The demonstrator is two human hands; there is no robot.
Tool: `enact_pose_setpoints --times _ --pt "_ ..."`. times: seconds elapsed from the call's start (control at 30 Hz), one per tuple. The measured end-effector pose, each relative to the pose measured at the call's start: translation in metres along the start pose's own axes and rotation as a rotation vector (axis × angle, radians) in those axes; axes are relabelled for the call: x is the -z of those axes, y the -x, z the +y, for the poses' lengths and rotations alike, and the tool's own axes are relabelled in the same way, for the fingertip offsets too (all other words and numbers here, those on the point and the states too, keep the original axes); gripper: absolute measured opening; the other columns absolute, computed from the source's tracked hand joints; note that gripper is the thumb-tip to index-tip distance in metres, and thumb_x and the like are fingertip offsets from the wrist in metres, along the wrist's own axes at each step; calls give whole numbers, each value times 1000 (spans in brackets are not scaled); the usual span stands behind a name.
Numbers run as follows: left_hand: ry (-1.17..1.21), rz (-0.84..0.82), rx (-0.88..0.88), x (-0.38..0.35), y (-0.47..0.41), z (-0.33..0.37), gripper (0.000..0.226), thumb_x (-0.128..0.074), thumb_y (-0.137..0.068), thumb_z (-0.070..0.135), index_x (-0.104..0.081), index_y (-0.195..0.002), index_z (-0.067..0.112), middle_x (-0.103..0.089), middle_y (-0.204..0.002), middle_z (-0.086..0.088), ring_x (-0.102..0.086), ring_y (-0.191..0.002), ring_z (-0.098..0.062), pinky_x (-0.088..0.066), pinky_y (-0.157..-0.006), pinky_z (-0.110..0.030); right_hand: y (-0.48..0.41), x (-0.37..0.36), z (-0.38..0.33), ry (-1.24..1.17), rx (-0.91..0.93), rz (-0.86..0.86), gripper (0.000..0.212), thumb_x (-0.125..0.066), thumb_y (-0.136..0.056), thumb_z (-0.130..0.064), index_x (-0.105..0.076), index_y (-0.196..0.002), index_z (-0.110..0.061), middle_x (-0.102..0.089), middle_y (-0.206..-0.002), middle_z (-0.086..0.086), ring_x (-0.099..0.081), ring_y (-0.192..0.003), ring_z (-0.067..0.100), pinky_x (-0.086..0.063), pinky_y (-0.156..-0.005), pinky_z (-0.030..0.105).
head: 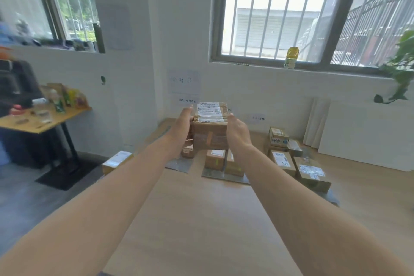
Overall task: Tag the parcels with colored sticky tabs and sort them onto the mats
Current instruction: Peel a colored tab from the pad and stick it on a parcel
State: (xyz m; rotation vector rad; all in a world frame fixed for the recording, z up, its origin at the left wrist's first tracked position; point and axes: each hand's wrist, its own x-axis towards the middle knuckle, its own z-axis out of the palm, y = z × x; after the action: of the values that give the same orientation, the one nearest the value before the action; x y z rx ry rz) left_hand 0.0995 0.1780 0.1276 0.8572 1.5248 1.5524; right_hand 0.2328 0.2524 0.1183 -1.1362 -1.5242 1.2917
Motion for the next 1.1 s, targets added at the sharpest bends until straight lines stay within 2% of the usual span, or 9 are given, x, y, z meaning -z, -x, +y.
enact_pose_setpoints --times 0.1,0.2,0.33,0.43,0.57,0.7,0.83,0.97,1.1 --pt "7 30 27 31 -15 3 62 -40 -88 67 -75 -102 17 -78 -82 1 -70 -75 -23 -56 -90 -42 -8 -30 -1 27 -19 -35 42 -32 -107 -47 -61 -108 -17 -65 -101 1 -58 -91 18 -45 -85 39" --pt "-1 51 66 69 -45 1 73 -48 -70 76 -74 -111 21 -76 -104 -6 -73 -86 -25 -58 -90 -44 -26 -65 -2 28 -30 -11 37 -33 -107 -48 -58 -103 -20 -63 -100 -1 -57 -95 19 -44 -87 38" --pt "-53 28 114 126 -109 -10 84 -51 -59 86 -72 -113 26 -64 -130 -9 -59 -121 -30 -41 -108 -54 -55 -127 -2 33 -62 17 42 -35 -104 -53 -61 -111 -21 -66 -110 0 -59 -106 23 -46 -101 42" --pt "-43 6 130 170 -138 -3 79 -50 -67 78 -70 -116 20 -69 -118 -8 -64 -112 -28 -46 -105 -49 -81 -183 3 16 -106 72 53 -34 -103 -56 -63 -129 -20 -67 -122 1 -60 -115 24 -46 -103 43" --pt "-25 -86 130 225 -182 -9 53 -40 -99 52 -67 -119 11 -70 -96 -5 -65 -84 -22 -52 -84 -34 -109 -247 16 -11 -152 132 25 -35 -108 -46 -53 -115 -31 -57 -99 -13 -51 -100 15 -38 -94 33" --pt "-76 -89 203 266 -232 -34 47 -38 -101 51 -67 -113 17 -69 -101 -4 -63 -90 -21 -49 -95 -38 -136 -303 44 -27 -223 124 33 -35 -107 -48 -61 -97 -29 -64 -97 -9 -56 -89 10 -42 -92 32" --pt "-126 -94 271 284 -283 -65 44 -35 -102 50 -67 -103 20 -71 -100 -2 -63 -90 -19 -48 -95 -38 -169 -333 76 -10 -270 102 35 -34 -108 -44 -61 -123 -27 -57 -117 -13 -49 -109 11 -35 -94 31" --pt "-173 -78 335 293 -327 -88 48 -36 -101 52 -66 -111 16 -72 -105 -5 -65 -90 -19 -49 -90 -36 -212 -356 106 -3 -319 55 29 -35 -107 -43 -60 -114 -30 -59 -120 -14 -51 -110 10 -38 -99 31" --pt "-175 -43 352 300 -368 -109 41 -37 -102 47 -66 -93 19 -71 -95 -2 -61 -90 -21 -47 -97 -39 -253 -381 132 -38 -358 15 35 -35 -105 -42 -65 -117 -29 -65 -116 -12 -56 -107 9 -42 -91 34"
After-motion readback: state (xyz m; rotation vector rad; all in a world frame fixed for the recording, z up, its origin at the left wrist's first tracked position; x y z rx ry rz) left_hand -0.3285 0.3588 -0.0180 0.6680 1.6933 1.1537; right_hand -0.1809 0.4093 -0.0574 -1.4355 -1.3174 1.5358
